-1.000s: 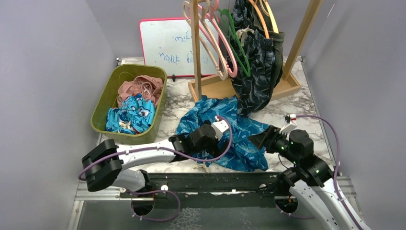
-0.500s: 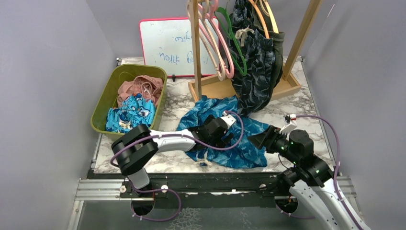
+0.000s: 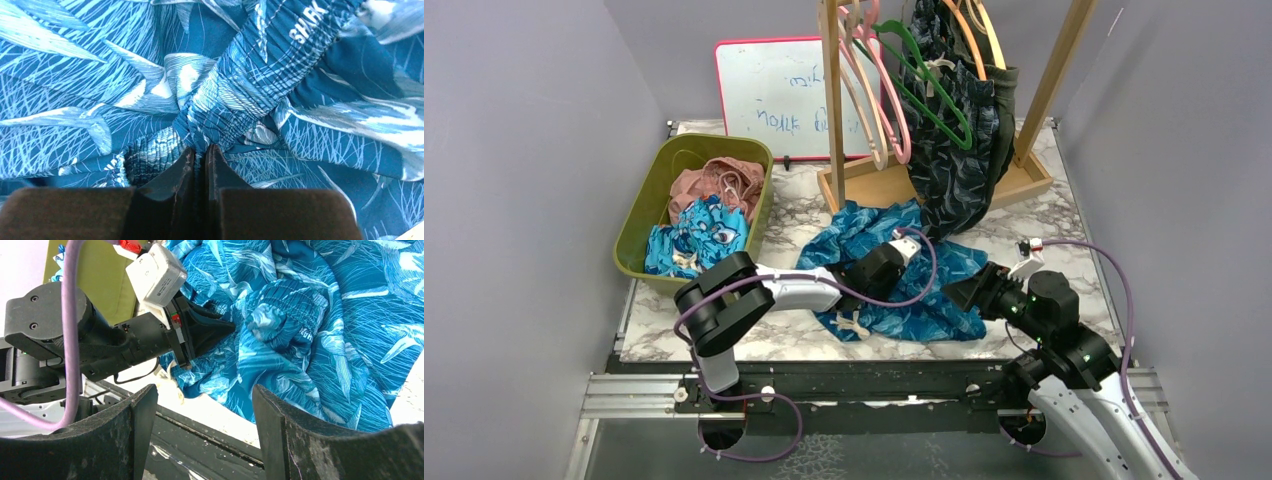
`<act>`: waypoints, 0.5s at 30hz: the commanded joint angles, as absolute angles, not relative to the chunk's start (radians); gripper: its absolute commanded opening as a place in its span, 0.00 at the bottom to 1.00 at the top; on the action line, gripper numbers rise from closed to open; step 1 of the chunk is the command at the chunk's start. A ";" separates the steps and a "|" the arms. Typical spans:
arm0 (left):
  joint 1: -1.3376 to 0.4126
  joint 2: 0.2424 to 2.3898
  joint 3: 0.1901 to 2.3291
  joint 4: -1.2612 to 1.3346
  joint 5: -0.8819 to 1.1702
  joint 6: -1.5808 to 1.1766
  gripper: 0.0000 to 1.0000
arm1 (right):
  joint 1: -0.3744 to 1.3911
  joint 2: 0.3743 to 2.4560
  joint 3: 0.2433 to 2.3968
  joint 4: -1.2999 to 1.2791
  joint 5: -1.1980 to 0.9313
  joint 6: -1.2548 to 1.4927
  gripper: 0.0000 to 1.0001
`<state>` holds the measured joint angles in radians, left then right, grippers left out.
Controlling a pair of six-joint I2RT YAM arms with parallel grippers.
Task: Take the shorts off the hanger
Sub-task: Pick up the shorts at the center of the board.
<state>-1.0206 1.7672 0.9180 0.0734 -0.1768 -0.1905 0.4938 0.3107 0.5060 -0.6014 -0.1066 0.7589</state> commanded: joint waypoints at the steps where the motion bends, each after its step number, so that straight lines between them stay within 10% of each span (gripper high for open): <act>1: -1.015 1.726 0.864 -0.033 -0.239 -0.224 0.02 | 0.491 0.294 0.502 -0.604 -0.123 0.754 0.72; 15: -1.015 0.980 0.850 -0.301 -0.385 -0.197 0.00 | 0.492 0.282 0.505 -0.608 -0.096 0.761 0.72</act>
